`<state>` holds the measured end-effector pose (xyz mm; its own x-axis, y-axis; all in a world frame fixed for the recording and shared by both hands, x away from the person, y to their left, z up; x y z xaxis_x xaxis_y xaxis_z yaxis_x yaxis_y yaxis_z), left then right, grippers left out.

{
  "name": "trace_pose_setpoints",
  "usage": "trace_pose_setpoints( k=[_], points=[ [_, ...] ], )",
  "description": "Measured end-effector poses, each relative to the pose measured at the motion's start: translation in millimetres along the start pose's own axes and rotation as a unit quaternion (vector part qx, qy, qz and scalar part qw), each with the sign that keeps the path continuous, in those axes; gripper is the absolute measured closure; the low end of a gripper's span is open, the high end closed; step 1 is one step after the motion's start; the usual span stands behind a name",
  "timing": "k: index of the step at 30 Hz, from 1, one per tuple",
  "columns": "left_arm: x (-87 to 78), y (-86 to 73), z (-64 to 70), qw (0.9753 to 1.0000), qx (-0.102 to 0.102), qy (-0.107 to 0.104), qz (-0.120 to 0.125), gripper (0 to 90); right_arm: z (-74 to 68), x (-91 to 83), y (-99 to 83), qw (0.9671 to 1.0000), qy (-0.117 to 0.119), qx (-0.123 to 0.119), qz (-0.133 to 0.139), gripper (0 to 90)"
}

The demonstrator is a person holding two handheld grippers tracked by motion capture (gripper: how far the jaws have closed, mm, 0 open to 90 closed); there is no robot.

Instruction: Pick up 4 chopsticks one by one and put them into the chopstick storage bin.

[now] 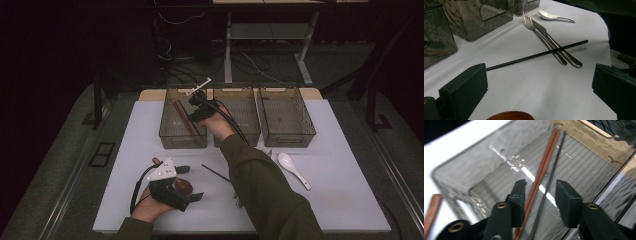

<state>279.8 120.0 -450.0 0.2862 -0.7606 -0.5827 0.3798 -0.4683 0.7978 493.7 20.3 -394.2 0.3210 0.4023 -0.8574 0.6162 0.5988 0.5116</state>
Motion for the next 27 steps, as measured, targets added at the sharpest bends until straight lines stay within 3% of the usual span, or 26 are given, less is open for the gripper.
trace_pose_setpoints(
  k=[5,14,27],
  points=[
    [0.3,-0.3,0.6,1.0000,-0.004,0.001,-0.001,0.0,0.6,-15.0,-5.5,0.9994,0.024,-0.005,0.023,52.0],
    [0.7,-0.5,0.7,1.0000,-0.001,0.003,-0.006,0.0,-0.7,-40.8,-37.2,0.9966,0.058,-0.026,0.053,48.7],
    [1.2,-1.2,0.7,0.9999,0.001,0.008,-0.012,0.0,2.9,-71.5,-81.6,0.9936,0.073,-0.047,0.072,43.8]
  ],
)
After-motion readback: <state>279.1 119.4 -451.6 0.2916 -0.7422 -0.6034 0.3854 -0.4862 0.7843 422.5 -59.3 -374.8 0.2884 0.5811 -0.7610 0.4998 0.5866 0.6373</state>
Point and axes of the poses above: each handheld gripper's, and its own axes: x roughly forward along the jaws, y roughly out of its top, z roughly to its right, the point moved 4 cm from there along x, roughly forward along the jaws, and after that the axes turned 10 degrees about -z, right-handed, at the moved point
